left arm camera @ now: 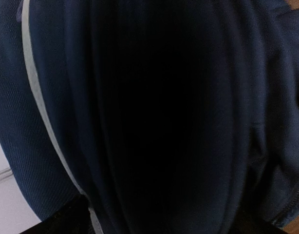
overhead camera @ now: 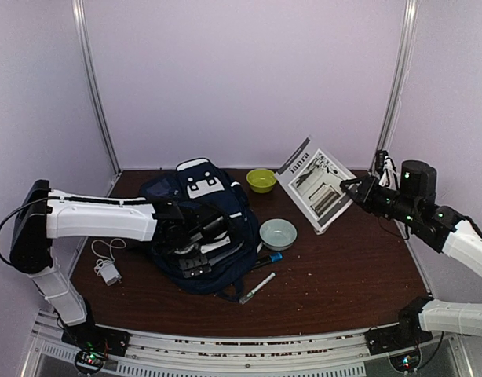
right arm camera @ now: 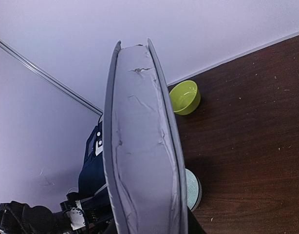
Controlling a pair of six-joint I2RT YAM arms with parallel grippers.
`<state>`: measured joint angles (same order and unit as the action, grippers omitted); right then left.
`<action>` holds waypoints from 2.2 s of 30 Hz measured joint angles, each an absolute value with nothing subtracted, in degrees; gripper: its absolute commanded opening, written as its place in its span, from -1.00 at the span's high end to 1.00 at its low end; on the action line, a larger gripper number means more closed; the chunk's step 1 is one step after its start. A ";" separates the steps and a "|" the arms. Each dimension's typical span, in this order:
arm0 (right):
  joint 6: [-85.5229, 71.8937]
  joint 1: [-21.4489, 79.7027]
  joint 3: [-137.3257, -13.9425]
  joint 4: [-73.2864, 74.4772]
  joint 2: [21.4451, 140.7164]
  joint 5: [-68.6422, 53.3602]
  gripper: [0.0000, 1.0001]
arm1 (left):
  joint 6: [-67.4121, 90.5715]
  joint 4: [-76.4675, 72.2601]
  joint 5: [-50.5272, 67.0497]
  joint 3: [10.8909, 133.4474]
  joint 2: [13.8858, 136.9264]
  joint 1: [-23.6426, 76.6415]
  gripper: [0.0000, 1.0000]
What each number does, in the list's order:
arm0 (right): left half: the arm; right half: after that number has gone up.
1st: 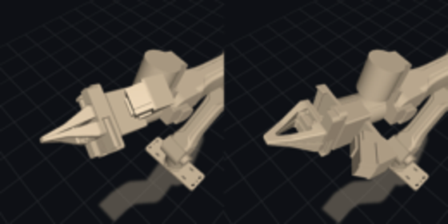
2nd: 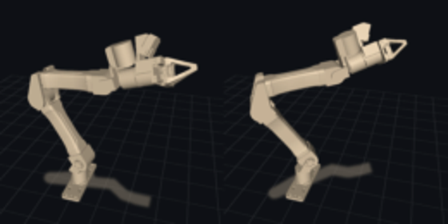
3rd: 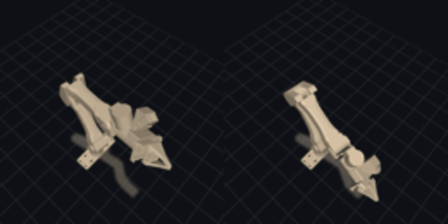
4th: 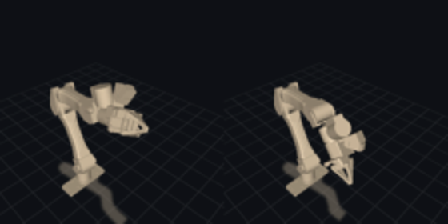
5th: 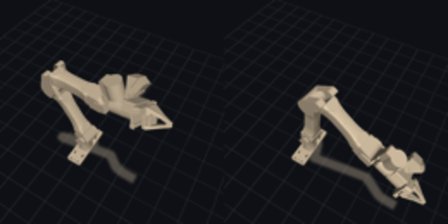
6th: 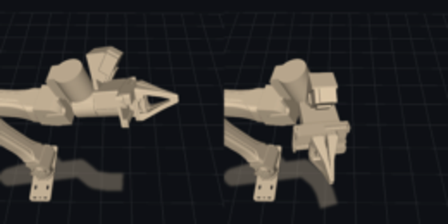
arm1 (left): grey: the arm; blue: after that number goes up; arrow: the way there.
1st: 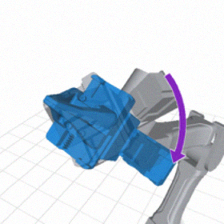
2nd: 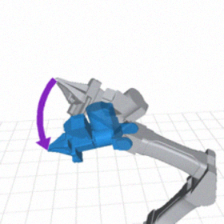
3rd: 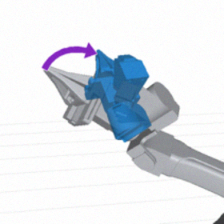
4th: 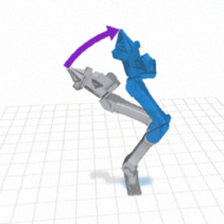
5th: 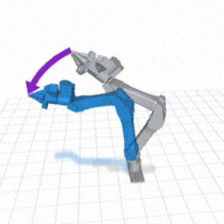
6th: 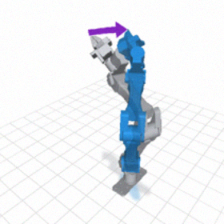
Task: Pack the student bag
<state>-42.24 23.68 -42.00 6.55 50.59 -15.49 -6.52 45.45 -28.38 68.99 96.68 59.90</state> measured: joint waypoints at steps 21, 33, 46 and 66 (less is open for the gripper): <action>-55.42 41.21 -42.81 1.61 64.38 -27.99 1.00 | -6.15 46.24 -44.91 78.94 85.08 55.61 1.00; -80.14 46.57 -47.88 -26.22 87.02 -32.99 1.00 | -7.42 44.62 -36.03 83.37 85.82 54.33 1.00; -90.24 49.36 -62.46 -32.08 105.97 -16.14 1.00 | -9.15 46.63 -35.38 83.22 82.41 57.69 1.00; -88.60 50.06 -56.27 -35.14 101.89 0.32 0.81 | -9.04 46.78 -31.33 83.64 81.56 59.37 1.00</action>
